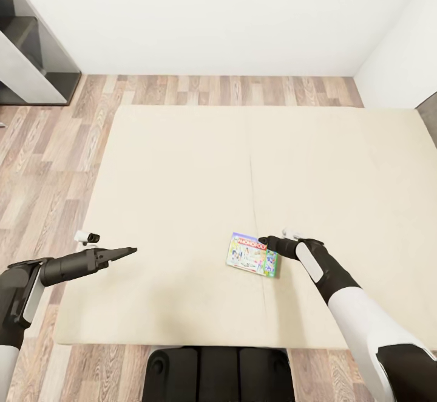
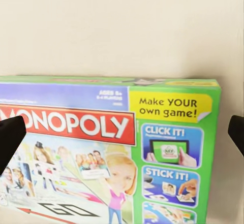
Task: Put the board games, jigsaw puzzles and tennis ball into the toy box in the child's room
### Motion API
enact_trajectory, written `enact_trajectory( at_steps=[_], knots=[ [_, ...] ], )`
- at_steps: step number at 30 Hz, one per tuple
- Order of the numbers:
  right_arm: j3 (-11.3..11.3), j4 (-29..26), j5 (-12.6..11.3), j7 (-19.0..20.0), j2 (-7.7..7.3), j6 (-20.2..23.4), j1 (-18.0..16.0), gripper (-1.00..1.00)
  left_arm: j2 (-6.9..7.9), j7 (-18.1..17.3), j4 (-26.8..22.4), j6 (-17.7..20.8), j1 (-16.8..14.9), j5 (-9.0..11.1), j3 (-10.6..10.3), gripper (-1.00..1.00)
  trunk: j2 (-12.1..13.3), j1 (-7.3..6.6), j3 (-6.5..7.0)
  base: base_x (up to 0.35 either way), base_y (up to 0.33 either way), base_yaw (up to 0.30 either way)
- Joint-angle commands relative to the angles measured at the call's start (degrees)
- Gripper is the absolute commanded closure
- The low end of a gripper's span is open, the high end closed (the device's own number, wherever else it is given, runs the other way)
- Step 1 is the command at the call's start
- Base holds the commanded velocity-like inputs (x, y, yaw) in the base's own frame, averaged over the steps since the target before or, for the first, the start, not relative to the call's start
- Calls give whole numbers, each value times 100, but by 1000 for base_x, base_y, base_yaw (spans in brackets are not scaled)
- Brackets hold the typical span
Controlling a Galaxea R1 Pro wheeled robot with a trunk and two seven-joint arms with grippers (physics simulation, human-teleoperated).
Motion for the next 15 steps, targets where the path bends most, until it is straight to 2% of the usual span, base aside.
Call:
enact_trajectory(
  at_steps=[1,15],
  knots=[
    [18,-5,6,8,5,20,-2,-100,1,-23,-1,61,-2,-4,-1,-100,-9,3,-16,0,0,0],
    [1,-6,6,18,28,5,-5,-100,1,-23,-1,61,-2,-4,7,-100,-9,3,-148,0,0,0]
  ],
)
